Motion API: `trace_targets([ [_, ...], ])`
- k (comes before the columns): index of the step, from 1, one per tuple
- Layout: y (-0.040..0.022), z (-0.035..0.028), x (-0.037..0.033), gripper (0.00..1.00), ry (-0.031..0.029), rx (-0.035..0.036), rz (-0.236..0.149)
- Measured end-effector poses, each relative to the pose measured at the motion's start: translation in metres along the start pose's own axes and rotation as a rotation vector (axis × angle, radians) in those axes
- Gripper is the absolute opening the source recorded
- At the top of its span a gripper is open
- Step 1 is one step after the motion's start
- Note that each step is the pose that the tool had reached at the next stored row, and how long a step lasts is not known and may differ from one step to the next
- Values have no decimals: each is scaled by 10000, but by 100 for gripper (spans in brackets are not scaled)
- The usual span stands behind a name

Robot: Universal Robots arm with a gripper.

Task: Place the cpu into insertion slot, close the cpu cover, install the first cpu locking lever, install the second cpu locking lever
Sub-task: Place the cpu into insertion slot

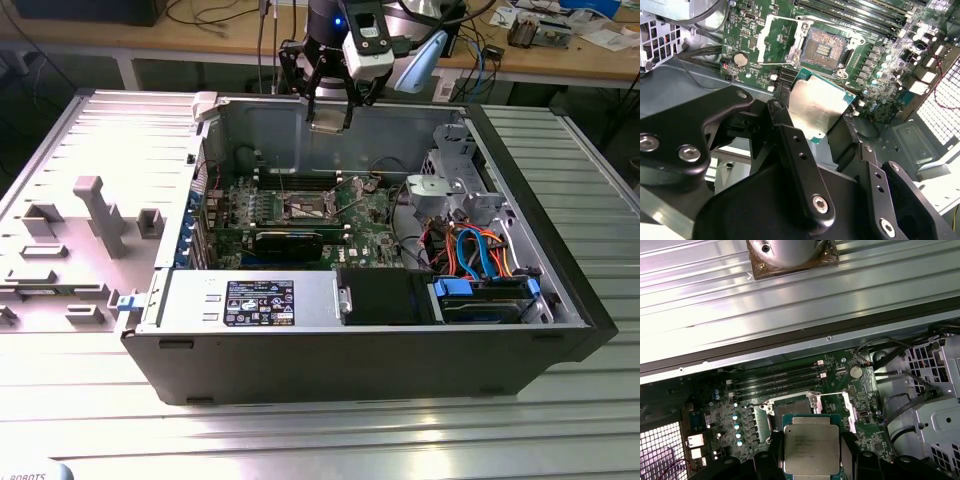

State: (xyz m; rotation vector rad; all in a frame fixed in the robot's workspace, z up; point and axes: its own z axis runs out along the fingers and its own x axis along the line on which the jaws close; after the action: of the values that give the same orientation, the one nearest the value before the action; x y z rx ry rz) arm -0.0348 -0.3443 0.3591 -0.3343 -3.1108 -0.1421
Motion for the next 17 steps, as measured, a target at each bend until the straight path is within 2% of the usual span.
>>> trace_targets([
  [6, 0, 0, 0, 54, -6, 4, 68],
  [12, -1, 8, 0, 54, -71, -10, 787],
  [17, -1, 8, 0, 54, -75, -9, 814],
])
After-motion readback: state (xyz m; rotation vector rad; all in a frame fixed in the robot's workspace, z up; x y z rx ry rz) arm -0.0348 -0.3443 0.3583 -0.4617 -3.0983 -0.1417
